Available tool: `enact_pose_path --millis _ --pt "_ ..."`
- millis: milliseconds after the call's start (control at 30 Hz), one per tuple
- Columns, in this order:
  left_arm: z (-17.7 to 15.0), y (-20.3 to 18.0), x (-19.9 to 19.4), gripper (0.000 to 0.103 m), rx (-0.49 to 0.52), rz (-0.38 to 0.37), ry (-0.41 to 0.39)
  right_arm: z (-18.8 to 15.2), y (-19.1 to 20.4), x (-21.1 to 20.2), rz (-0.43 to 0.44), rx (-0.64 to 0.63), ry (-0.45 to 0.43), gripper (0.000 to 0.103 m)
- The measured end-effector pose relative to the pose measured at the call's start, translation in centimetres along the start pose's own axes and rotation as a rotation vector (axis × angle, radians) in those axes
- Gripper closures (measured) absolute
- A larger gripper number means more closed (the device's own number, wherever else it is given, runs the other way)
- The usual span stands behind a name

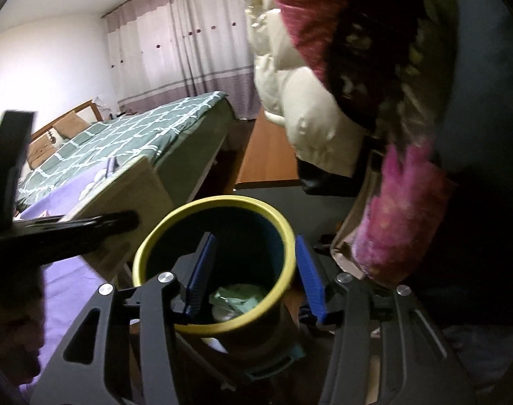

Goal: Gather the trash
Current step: 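Carry the tea carton over the bin and release it with the left gripper, then grasp the crumpled white tissue on the table with the right gripper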

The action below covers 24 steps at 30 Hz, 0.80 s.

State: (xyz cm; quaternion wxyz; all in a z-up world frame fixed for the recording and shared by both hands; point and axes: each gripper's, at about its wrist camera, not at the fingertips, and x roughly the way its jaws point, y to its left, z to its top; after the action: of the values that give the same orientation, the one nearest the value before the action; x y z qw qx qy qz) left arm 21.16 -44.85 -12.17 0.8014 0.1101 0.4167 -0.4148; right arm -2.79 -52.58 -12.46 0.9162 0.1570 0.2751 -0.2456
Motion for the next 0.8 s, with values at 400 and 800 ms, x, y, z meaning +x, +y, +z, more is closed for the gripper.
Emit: enact_pose_path --millis 400,800 --pt "-0.8 2.4 -4.0 0.030 -0.062 0.090 -0.115 -0.2 1.0 0.2 0.004 -0.003 0.010 0.053" --pt "-10.3 13.4 -21.9 0.012 -0.170 0.409 -0.398 -1.0 11.1 2.3 0.174 -0.140 0.085 0.052"
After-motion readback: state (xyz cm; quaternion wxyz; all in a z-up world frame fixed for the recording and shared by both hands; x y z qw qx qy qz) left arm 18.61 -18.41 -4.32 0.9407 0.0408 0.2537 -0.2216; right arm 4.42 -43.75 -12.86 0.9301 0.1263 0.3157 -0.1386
